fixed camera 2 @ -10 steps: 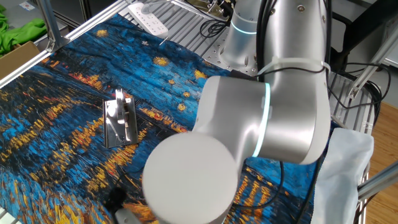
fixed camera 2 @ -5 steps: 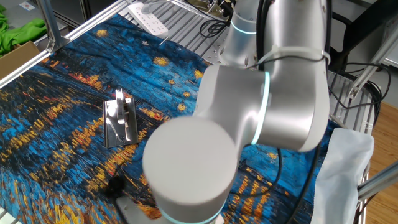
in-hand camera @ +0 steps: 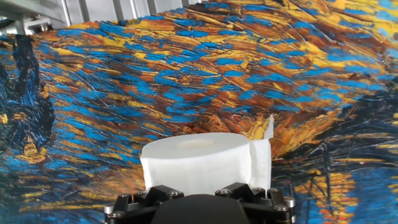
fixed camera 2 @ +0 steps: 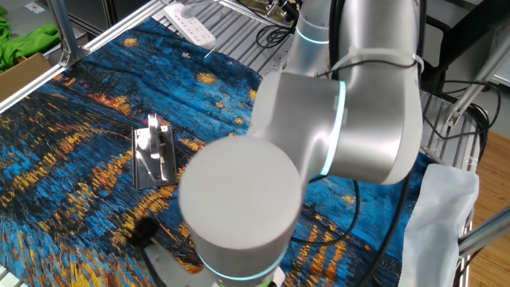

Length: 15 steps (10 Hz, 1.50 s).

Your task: Put the toilet paper on its holder

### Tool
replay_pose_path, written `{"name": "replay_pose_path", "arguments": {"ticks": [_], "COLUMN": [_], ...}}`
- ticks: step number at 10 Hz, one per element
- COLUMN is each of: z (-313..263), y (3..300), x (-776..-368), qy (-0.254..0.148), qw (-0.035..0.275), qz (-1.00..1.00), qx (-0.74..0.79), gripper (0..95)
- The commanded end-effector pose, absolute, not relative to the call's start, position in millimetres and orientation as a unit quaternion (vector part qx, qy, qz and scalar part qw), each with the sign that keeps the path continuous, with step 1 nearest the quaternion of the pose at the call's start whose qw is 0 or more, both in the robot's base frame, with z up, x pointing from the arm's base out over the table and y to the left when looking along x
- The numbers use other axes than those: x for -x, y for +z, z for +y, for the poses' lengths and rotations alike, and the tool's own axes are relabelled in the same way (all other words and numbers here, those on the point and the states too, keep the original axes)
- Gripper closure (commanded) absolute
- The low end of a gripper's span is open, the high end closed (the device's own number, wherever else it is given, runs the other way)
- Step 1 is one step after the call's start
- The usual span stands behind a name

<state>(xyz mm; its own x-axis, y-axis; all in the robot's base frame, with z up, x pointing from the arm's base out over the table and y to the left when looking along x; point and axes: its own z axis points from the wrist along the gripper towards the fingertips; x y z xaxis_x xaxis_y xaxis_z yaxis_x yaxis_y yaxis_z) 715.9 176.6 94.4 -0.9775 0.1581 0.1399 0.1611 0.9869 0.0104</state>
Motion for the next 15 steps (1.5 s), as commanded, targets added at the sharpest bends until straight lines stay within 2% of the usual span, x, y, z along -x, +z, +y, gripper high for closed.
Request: {"name": "replay_pose_path", "arguments": {"ticks": [1, 5, 15], "z": [169.2, 162.9, 163.7], "y": [99.8, 105.9, 106.6], "x": [-708.0, -700.8, -699.9], "qy": [-0.010, -0.001, 0.005], "qw": [0.062, 0.051, 0.051], "qz": [-0.995, -0.997, -0.994], "qx": [0.073, 0.064, 0.095], "gripper": [95.0, 95.0, 95.0]}}
